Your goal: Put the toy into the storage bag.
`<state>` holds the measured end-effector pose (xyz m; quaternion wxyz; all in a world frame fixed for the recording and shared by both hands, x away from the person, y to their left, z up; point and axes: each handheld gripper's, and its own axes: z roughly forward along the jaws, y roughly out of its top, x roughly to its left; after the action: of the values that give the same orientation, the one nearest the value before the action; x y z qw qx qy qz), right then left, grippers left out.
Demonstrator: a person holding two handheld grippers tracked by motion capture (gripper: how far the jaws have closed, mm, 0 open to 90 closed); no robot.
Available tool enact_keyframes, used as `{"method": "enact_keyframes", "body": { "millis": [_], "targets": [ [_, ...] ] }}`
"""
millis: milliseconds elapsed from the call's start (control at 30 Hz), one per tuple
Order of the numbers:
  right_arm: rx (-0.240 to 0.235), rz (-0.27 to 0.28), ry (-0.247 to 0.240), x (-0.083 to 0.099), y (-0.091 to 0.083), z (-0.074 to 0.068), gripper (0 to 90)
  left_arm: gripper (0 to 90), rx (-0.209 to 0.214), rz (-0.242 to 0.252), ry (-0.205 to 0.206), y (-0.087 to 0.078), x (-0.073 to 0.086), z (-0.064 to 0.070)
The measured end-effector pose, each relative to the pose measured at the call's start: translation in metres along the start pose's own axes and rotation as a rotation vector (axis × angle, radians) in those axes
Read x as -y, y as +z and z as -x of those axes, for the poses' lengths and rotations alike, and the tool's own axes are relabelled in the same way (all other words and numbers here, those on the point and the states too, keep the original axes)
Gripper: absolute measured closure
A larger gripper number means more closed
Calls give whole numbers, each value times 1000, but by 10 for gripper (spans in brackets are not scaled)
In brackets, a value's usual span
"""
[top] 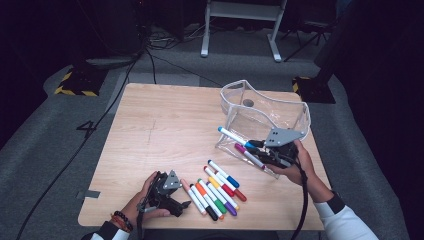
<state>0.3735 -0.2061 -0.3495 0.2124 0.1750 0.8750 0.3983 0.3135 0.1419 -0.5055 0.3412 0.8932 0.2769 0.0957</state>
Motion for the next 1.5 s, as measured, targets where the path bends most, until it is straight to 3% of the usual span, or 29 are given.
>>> {"method": "enact_keyframes", "body": {
  "millis": [133,267,533,1033,1500],
  "targets": [
    [24,25,-1,-11,-20,9,755,3,1,0,0,0,0,0],
    [79,45,-5,-21,-41,23,755,3,1,0,0,0,0,0],
    [147,35,28,-24,-59,53,755,2,2,0,0,0,-1,0],
    [168,-140,132,-3,-29,107,755,1,2,-1,-1,1,-1,-1],
    [76,-306,210,5,0,121,754,1,2,-1,-1,1,-1,-1]
  ]
}}
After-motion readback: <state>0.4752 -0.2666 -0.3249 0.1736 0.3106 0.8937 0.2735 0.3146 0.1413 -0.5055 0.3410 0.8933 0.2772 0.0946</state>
